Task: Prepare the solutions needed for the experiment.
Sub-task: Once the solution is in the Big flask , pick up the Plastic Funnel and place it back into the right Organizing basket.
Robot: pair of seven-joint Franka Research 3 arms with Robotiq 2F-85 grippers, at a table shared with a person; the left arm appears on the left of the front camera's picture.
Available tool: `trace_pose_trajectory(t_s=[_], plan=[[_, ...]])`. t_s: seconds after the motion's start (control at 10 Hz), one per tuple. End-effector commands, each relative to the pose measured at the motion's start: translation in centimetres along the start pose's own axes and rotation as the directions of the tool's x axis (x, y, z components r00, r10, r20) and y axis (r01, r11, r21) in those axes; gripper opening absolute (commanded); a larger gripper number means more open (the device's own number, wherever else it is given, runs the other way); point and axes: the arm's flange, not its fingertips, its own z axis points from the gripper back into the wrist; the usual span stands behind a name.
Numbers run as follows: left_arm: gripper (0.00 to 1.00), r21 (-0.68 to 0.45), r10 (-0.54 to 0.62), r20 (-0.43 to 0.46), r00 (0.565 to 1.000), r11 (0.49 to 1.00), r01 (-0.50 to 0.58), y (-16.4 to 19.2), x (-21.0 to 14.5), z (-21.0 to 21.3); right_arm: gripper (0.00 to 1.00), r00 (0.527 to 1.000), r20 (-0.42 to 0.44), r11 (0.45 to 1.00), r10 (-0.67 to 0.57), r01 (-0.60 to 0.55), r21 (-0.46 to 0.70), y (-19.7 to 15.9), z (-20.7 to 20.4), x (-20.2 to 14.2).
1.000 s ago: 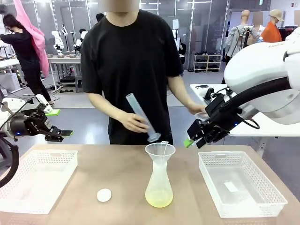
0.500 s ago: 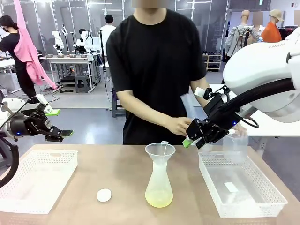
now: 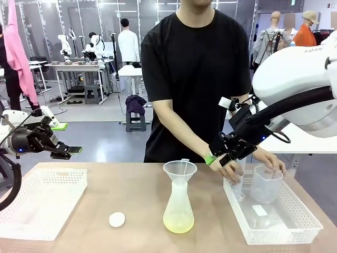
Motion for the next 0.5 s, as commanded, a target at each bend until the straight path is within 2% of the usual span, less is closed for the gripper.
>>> trace_pose_trajectory(t_s=[0.0,0.4], plan=[[1.00,-0.001,-0.008,-0.001,1.000,1.000,0.008,-0.1,0.1,0.0,0.59,0.997,-0.008,0.997,-0.071,0.071,-0.023,2.3,-1.0,1.0],[1.00,-0.001,-0.008,-0.001,1.000,1.000,0.008,-0.1,0.1,0.0,0.59,0.988,-0.099,0.989,-0.119,0.110,-0.096,4.1,-2.5,2.4]])
